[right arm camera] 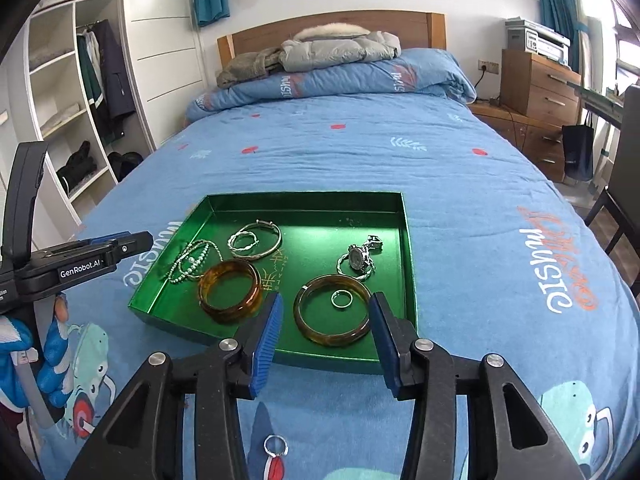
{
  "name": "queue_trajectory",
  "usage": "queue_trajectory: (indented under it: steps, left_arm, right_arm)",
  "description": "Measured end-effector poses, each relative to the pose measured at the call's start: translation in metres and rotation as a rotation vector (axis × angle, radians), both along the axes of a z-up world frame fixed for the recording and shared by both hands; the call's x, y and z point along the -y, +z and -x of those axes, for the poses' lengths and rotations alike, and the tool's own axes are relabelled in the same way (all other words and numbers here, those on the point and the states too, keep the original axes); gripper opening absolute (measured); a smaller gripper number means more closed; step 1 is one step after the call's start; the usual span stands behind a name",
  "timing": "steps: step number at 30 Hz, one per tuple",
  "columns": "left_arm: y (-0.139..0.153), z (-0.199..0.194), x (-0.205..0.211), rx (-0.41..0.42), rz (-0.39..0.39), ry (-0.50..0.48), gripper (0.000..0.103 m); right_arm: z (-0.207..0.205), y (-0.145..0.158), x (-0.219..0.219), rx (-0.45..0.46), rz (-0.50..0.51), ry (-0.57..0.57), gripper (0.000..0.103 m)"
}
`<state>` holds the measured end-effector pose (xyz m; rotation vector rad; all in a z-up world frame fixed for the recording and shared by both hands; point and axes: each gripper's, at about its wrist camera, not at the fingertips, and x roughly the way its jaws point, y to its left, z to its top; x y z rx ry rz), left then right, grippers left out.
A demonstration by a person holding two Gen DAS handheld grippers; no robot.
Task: Organize jewelry
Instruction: 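Open both tools to release the bracelet and ring in the tray, then move both tools back over the brown bead charm and last ring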
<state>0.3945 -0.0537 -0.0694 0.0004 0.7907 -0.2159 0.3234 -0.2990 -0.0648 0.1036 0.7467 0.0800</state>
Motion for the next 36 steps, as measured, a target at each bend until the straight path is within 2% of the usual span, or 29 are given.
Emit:
queue_trajectory:
  steps: [3,12,18,28,36]
  left_arm:
    - [0.015,0.027,0.001,0.037,-0.009,0.007,0.048]
    - [0.047,0.111,-0.007,0.154,0.003,0.0,0.049]
    - [0.061,0.156,-0.007,0.205,-0.031,0.003,0.049]
    - [0.072,0.212,-0.015,0.264,-0.024,0.005,0.049]
    - [0.067,0.242,-0.024,0.252,-0.056,0.001,0.049]
  right_arm:
    - [0.019,0.016,0.001,0.026,-0.005,-0.006,0.05]
    - [0.083,0.055,-0.002,0.099,-0.009,-0.023,0.058]
    - [0.124,0.068,-0.005,0.129,-0.019,-0.027,0.058]
    - [0.186,0.082,-0.013,0.176,-0.015,-0.024,0.058]
    - [0.223,0.087,-0.023,0.206,-0.008,-0.014,0.058]
